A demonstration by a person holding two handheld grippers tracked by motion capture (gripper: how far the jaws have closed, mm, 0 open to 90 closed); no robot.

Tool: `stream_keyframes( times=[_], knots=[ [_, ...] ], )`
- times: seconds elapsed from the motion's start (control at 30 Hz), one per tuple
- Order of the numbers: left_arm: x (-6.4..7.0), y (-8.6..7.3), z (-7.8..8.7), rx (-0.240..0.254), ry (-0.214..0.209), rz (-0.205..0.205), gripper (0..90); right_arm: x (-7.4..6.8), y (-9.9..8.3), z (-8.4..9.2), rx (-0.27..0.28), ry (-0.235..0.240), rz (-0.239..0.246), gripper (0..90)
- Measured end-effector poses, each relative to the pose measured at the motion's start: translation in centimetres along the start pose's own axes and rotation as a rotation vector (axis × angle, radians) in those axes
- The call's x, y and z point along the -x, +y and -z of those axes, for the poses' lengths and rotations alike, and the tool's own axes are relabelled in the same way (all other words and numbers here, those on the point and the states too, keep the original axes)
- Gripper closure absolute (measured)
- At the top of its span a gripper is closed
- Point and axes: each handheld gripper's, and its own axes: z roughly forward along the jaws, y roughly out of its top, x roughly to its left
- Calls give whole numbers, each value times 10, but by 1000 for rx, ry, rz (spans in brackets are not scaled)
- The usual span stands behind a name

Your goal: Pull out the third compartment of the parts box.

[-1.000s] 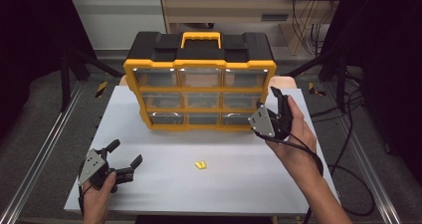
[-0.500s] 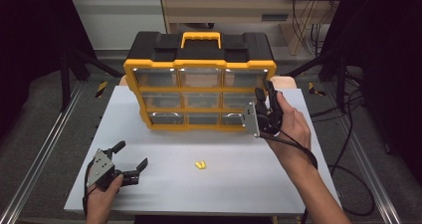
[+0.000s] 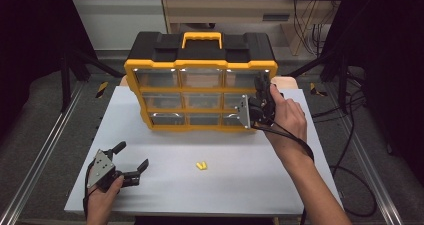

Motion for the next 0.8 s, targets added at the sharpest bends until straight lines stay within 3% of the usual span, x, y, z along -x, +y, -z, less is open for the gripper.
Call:
stream_keyframes(
  times=[0.4, 0.8],
  knots=[
    [2, 0, 0, -8, -7, -10, 10, 0, 0, -6, -15, -17, 51, 745],
    [2, 1, 0, -8, -5, -10, 16, -8, -1, -10, -4, -86, 138, 787]
  ],
)
